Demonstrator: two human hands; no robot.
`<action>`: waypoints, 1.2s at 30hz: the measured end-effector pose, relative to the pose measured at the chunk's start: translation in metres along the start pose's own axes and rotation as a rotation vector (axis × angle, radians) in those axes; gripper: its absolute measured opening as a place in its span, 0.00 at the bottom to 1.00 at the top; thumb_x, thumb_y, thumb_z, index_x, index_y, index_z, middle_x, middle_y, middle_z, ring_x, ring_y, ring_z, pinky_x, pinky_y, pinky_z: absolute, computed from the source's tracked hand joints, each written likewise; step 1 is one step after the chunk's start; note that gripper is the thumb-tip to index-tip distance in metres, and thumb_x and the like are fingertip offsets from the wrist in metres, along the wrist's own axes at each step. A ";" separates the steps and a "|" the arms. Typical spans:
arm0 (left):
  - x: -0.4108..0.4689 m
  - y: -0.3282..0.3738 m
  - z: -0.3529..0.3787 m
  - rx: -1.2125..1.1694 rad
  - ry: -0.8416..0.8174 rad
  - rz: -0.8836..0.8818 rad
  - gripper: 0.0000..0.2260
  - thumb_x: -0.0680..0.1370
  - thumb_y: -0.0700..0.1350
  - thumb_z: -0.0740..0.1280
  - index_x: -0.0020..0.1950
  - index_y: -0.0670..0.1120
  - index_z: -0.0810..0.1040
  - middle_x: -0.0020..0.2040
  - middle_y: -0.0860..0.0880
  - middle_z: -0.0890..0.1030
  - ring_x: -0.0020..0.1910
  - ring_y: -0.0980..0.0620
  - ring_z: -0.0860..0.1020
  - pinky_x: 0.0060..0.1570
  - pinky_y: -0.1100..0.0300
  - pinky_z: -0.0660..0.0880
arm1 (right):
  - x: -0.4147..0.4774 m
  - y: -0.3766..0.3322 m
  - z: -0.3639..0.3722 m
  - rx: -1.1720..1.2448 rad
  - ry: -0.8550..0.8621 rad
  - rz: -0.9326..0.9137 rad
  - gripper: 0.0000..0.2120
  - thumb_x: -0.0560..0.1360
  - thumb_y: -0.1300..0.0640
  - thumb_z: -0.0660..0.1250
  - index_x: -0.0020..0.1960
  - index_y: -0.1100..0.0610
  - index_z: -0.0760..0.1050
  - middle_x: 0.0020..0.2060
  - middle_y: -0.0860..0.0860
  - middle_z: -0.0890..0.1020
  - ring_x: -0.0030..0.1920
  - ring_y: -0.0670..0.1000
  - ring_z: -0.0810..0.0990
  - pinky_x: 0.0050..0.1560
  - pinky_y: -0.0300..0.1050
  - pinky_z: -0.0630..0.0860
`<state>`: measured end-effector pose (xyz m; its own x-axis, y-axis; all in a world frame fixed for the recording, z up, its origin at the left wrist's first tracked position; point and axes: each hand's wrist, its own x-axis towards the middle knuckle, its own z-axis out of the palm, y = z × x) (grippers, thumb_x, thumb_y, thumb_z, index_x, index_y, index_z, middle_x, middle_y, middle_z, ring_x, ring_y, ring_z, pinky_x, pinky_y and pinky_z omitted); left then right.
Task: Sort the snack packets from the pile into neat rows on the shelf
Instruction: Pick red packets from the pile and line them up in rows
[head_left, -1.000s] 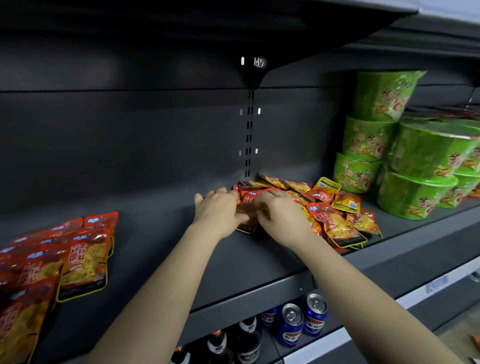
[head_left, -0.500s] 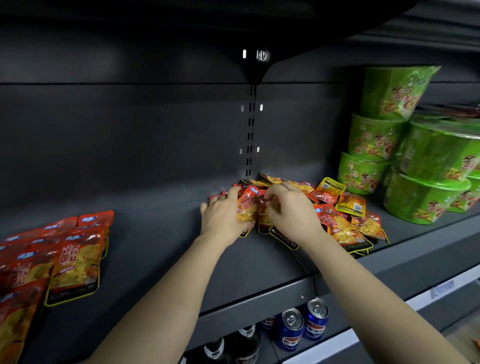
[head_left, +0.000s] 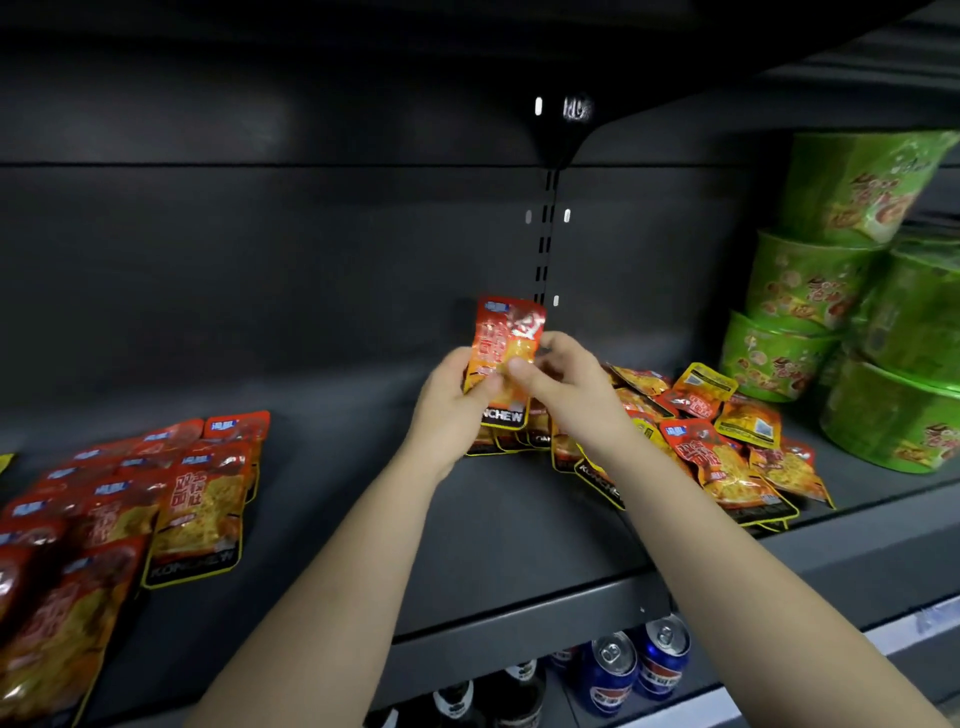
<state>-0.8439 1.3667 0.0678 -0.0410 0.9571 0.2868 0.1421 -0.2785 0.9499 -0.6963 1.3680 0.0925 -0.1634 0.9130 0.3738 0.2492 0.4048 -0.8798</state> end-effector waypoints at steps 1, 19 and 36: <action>-0.001 -0.001 0.001 0.006 -0.065 0.013 0.11 0.76 0.44 0.66 0.57 0.54 0.78 0.52 0.51 0.83 0.53 0.50 0.81 0.58 0.45 0.76 | 0.003 0.000 0.004 0.042 -0.010 -0.003 0.10 0.76 0.55 0.68 0.57 0.56 0.76 0.46 0.53 0.84 0.46 0.52 0.84 0.50 0.52 0.81; 0.004 -0.031 -0.004 1.002 -0.061 -0.158 0.28 0.77 0.59 0.63 0.74 0.54 0.60 0.68 0.48 0.71 0.70 0.44 0.64 0.66 0.47 0.58 | 0.016 0.028 0.005 -0.382 0.219 -0.164 0.12 0.77 0.48 0.67 0.44 0.55 0.68 0.33 0.46 0.76 0.32 0.45 0.74 0.30 0.34 0.67; -0.005 0.006 -0.041 0.571 -0.025 -0.333 0.23 0.72 0.30 0.57 0.47 0.57 0.80 0.58 0.48 0.77 0.55 0.45 0.76 0.56 0.54 0.76 | 0.017 0.012 0.024 -0.409 0.119 -0.185 0.09 0.76 0.52 0.68 0.45 0.54 0.69 0.36 0.46 0.77 0.36 0.45 0.75 0.34 0.36 0.68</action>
<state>-0.8836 1.3566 0.0772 -0.1512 0.9883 -0.0209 0.6285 0.1124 0.7697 -0.7192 1.3875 0.0809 -0.1356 0.8130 0.5662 0.5862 0.5266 -0.6157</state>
